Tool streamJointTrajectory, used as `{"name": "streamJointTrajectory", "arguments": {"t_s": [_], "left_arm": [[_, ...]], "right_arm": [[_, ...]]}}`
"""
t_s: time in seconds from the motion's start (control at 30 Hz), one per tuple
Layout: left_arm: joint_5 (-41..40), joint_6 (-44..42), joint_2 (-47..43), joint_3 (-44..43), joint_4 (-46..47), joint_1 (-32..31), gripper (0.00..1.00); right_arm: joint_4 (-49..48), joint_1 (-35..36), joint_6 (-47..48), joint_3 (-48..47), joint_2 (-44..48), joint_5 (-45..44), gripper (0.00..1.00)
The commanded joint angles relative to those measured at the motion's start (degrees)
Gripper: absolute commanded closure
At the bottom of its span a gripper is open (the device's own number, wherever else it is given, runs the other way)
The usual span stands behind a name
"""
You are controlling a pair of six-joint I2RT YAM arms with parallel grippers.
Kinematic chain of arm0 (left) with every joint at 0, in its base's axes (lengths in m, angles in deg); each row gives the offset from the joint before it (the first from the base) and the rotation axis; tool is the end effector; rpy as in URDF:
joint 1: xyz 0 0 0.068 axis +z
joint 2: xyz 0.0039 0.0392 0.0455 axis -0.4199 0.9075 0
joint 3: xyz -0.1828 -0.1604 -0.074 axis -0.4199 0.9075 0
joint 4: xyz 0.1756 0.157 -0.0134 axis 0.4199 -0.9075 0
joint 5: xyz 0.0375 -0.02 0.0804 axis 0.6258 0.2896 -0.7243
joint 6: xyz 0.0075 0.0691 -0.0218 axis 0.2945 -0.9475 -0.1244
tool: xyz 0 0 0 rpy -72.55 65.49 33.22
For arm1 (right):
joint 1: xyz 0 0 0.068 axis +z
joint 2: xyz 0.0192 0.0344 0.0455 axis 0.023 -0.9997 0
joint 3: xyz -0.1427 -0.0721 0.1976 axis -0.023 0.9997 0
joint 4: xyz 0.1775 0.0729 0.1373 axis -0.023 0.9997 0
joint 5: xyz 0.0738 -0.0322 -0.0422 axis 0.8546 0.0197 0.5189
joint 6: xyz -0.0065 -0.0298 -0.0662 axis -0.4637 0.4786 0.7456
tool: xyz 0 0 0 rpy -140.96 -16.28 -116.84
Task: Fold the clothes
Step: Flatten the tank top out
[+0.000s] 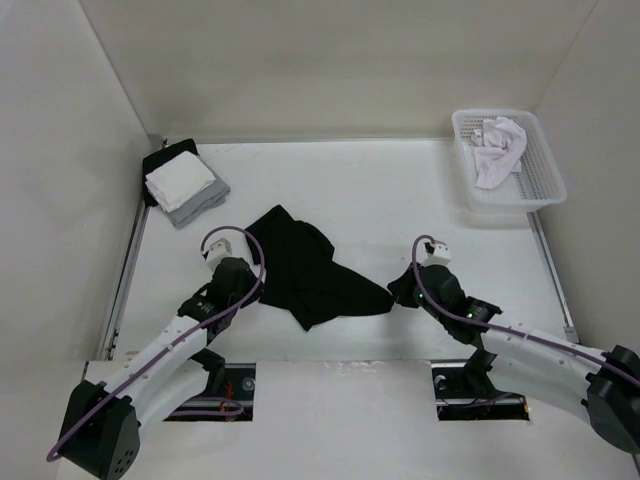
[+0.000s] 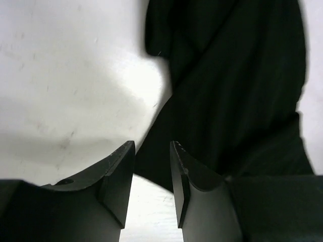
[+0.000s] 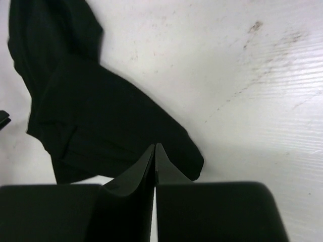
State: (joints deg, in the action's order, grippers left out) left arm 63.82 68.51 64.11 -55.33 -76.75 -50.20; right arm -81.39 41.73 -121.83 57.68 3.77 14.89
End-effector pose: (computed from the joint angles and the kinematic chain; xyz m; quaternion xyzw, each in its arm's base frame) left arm 0.1612 -0.0582 0.1551 -0.2392 0.8743 -0.1436 0.3973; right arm 0.1512 0.1207 0.1685 0.0823 0.8629 0.2627 0.4238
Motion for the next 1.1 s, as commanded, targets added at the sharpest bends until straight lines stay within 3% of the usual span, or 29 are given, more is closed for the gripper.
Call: {"name": "streamJointTrajectory", "arguments": {"t_s": [0.0, 0.27, 0.47, 0.63, 0.8, 1.0, 1.07], "left_arm": [[0.24, 4.00, 1.54, -0.07, -3.69, -0.61, 0.67], [1.02, 5.41, 8.22, 1.78, 1.57, -1.57, 0.67], [2.61, 5.06, 10.17, 2.04, 3.25, -2.10, 0.74], [2.96, 5.50, 7.71, 2.31, 0.97, -1.83, 0.77], [1.47, 7.52, 4.99, 1.78, -3.59, -3.50, 0.72], [-3.19, 11.03, 4.89, 0.72, -8.17, -7.81, 0.71], [-4.16, 11.21, 5.24, 0.46, -8.09, -8.60, 0.72]], "right_arm": [[-5.81, 2.60, 1.70, -2.52, -1.42, -0.55, 0.95], [-5.99, 3.49, 1.61, -1.91, -1.42, -0.28, 0.91], [-5.90, 3.66, 1.35, -2.00, -2.38, -0.55, 0.89], [-3.89, 3.40, 0.74, -1.82, -1.42, -1.51, 0.79], [1.56, 1.21, -0.23, -1.91, -0.36, -3.62, 0.68], [2.97, 1.12, -0.93, -2.52, -2.29, -3.63, 0.62], [2.45, 1.73, -0.24, -3.48, -3.43, -3.54, 0.66]]}}
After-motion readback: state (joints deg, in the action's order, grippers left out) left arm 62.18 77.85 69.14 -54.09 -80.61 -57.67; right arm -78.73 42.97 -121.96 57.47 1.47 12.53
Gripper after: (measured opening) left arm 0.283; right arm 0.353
